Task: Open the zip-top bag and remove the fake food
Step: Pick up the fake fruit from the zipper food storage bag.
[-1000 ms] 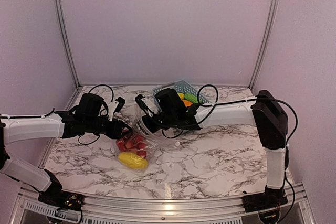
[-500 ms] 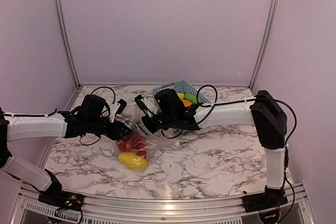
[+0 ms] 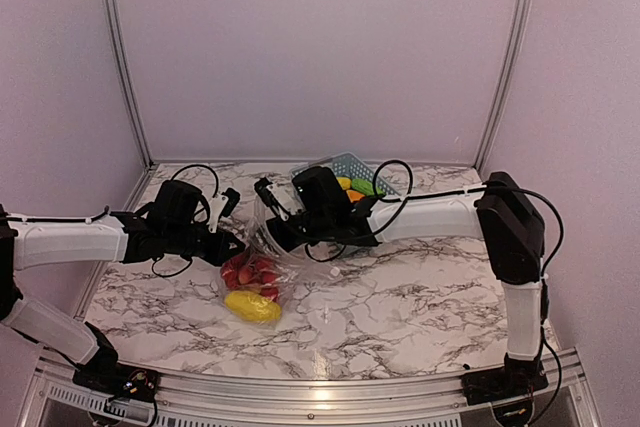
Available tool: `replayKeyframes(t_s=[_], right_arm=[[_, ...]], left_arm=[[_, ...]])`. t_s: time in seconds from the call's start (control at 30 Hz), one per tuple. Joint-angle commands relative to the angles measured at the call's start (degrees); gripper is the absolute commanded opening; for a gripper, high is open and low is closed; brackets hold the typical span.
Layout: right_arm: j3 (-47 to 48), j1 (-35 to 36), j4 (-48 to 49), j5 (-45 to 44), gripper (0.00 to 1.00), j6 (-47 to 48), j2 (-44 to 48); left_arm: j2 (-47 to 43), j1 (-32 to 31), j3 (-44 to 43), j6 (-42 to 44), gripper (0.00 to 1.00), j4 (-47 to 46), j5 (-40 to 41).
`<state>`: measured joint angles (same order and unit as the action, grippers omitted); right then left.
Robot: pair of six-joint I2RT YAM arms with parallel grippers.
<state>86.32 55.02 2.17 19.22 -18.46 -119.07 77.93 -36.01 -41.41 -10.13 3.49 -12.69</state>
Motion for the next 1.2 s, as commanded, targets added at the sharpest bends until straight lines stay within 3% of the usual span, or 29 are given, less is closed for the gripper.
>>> replayKeyframes(t_s=[0.0,0.3,0.57,1.03,1.17], right_arm=[[2.5,0.3,0.2,0.3,0.22,-0.3,-1.5],[2.9,0.4,-0.5,-3.0,0.31,-1.9,-2.1],[4.2,0.4,-0.1,-5.2,0.32,-4.1,-3.2],[3.5,0.4,2.3,-3.9,0.25,-7.4,-5.5],[3.5,0.3,3.1,-3.3,0.16,-7.8,-5.6]], left_arm=[[-0.1,-0.2,0.0,-0.5,0.00,-1.7,0.3],[-1.8,-0.2,0.6,0.0,0.00,-2.5,-0.2],[-2.0,-0.4,1.0,0.3,0.00,-2.9,-0.9],[-2.5,-0.5,1.9,-1.4,0.00,-5.2,1.2],[-3.0,-0.5,2.3,-2.3,0.00,-4.5,4.4]])
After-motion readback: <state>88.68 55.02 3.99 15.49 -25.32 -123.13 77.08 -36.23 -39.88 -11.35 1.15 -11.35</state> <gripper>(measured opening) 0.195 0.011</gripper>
